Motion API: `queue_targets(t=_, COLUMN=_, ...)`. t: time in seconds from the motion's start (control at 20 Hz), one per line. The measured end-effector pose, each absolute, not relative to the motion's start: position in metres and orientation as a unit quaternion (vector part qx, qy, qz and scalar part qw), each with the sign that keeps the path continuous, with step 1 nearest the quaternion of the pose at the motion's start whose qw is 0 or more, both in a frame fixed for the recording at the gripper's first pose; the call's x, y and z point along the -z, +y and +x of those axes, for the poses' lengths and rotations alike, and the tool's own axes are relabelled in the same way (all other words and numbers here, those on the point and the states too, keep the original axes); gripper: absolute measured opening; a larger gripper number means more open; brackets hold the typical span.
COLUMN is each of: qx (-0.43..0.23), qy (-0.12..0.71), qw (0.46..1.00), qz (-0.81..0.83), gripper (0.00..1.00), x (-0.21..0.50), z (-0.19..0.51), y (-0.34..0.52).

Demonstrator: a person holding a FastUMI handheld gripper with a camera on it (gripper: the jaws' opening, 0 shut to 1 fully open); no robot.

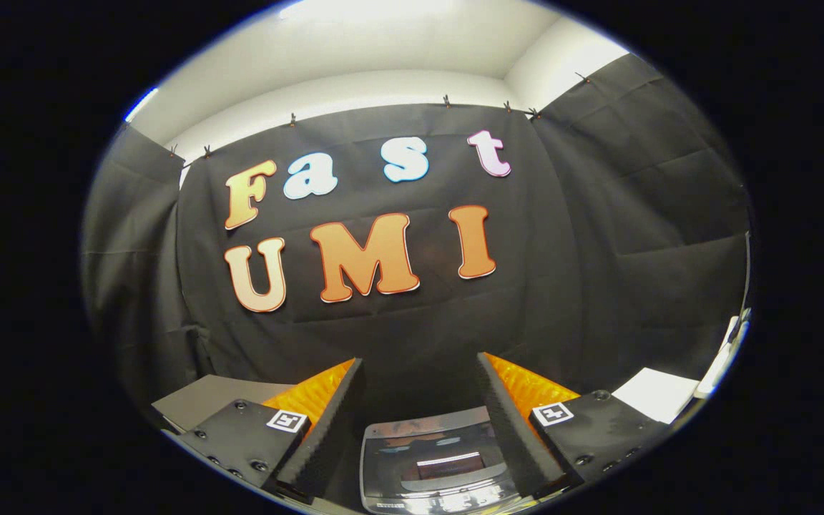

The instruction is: Put the clothes into the washing machine and then close the washing machine lid.

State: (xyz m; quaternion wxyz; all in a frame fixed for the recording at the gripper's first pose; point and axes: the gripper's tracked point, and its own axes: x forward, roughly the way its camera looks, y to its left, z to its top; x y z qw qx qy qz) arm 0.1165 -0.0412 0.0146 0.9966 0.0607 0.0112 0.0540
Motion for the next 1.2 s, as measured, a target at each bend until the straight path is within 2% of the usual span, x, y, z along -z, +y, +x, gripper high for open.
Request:
queue_targets(t=0.35, qx=-0.058, qy=0.002, qw=0.997, qz=0.047, gripper=0.99, x=-0.025, z=0.037, y=-0.110)
queue_targets(t=0.6, qx=-0.032, qy=0.000, qw=0.999, qz=0.028, gripper=0.99, x=-0.022, z=-0.001, y=-0.153)
queue_targets(t=1.2, qx=-0.033, qy=-0.023, qw=0.999, qz=0.031, gripper=0.99, x=-0.020, z=-0.030, y=-0.186)
